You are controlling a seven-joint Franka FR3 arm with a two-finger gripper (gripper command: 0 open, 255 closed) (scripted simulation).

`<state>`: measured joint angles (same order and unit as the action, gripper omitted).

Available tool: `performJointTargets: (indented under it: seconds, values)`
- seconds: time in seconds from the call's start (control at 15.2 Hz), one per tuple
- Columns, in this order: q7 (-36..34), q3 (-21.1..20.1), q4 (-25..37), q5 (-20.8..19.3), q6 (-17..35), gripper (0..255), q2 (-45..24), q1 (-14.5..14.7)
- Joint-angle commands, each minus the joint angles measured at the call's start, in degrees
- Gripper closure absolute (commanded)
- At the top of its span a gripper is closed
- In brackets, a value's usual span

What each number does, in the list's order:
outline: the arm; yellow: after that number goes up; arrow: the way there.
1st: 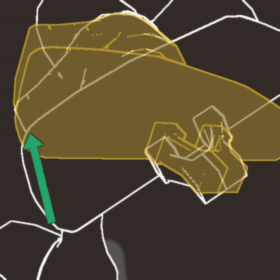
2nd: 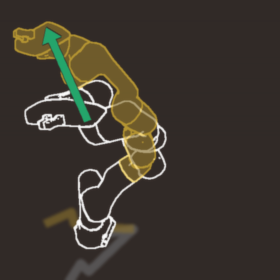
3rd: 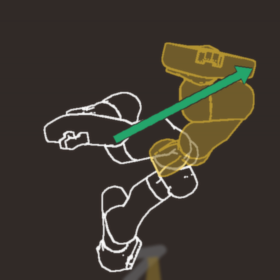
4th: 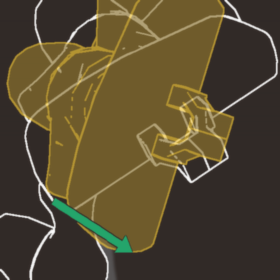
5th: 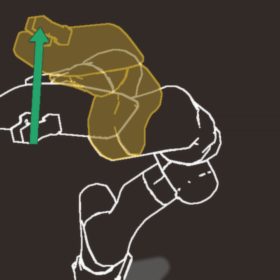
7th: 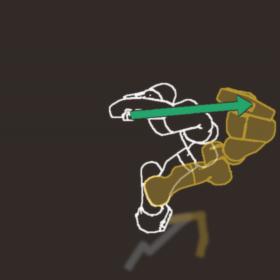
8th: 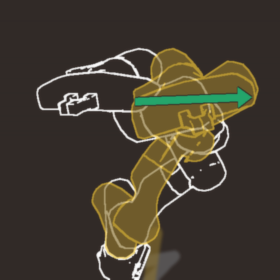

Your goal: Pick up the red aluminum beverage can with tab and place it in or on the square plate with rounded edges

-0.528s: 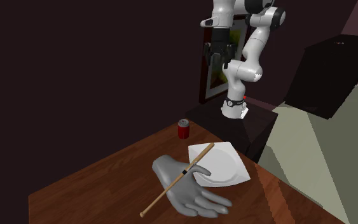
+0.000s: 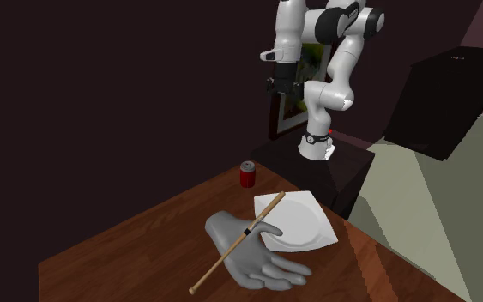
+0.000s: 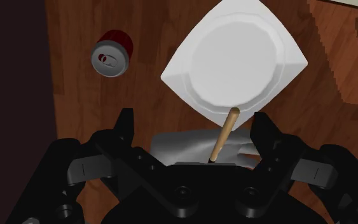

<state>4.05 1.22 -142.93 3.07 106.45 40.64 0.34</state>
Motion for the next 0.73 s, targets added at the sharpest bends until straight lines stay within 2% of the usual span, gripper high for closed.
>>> performJointTargets:
  seconds: [0.0,0.66]
  values:
    - [1.4,0.8,-2.9,-0.7,3.6,0,-1.0,-0.4]
    - [8.3,5.1,-11.8,-4.2,22.9,0,-13.4,-2.5]
